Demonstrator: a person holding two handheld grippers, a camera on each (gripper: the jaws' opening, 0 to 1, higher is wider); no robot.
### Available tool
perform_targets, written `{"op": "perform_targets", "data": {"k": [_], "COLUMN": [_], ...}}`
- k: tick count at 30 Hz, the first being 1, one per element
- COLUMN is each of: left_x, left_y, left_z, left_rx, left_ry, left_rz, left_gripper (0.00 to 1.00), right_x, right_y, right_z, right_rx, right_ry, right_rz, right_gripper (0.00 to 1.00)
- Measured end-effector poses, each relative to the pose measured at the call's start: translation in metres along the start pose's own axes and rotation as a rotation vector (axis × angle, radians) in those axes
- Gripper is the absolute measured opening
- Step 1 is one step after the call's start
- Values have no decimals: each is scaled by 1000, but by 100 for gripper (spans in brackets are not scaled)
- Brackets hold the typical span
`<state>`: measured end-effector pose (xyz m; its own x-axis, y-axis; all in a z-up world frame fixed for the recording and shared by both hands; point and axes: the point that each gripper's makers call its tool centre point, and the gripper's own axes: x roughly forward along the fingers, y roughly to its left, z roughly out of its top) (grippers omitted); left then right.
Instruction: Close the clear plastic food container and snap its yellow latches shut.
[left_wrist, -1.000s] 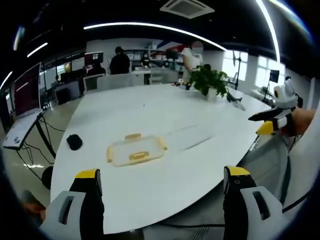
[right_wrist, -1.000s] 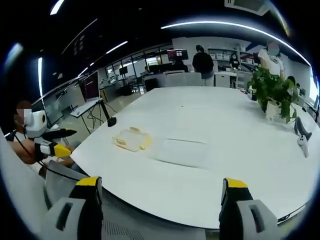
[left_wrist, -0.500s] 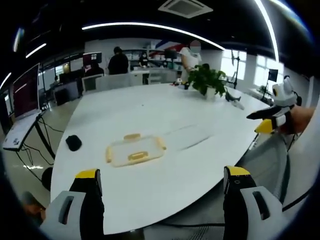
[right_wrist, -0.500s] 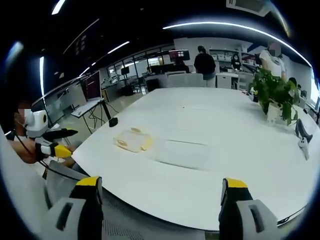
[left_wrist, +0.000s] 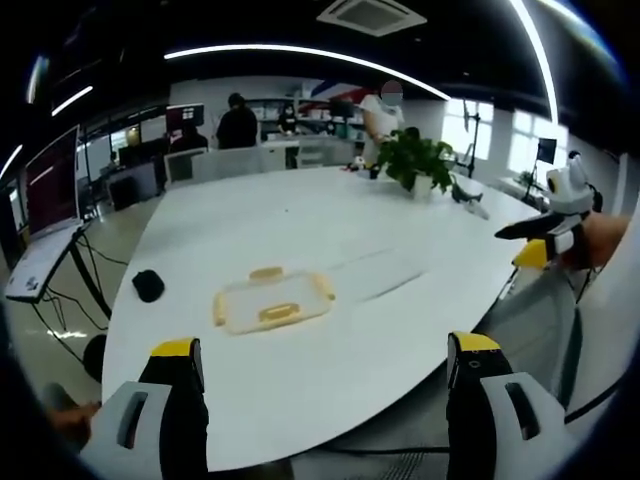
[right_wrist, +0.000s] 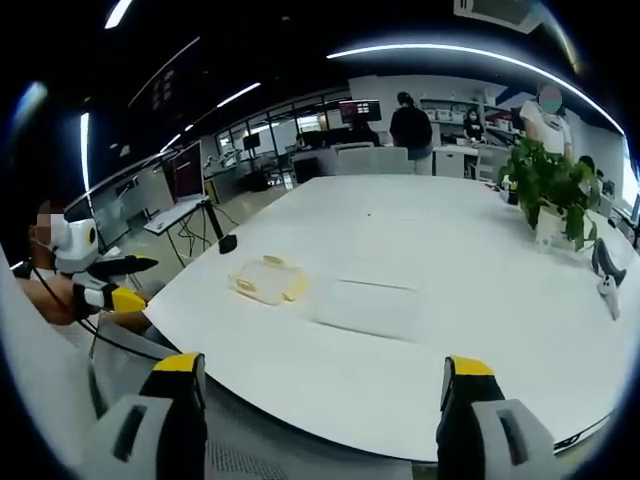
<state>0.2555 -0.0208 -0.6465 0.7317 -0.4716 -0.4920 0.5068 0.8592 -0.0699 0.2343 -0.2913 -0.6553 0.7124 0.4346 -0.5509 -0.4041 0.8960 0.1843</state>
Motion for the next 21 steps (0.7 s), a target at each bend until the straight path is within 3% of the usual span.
{"op": "perform_targets", "data": {"k": [18,21], "left_x": [7,7], "left_y": [11,14], "left_z": [4,9], "left_rx": [44,64], "left_ry": [34,16], "left_rz": [-34,-45], "left_gripper": [99,99], "right_x": [10,14], "right_y": [7,7], "right_z": [14,20], "right_rx": [-70,-86], "right_ry": [-15,-17], "right_rz": [47,58], "right_gripper": [92,91]}}
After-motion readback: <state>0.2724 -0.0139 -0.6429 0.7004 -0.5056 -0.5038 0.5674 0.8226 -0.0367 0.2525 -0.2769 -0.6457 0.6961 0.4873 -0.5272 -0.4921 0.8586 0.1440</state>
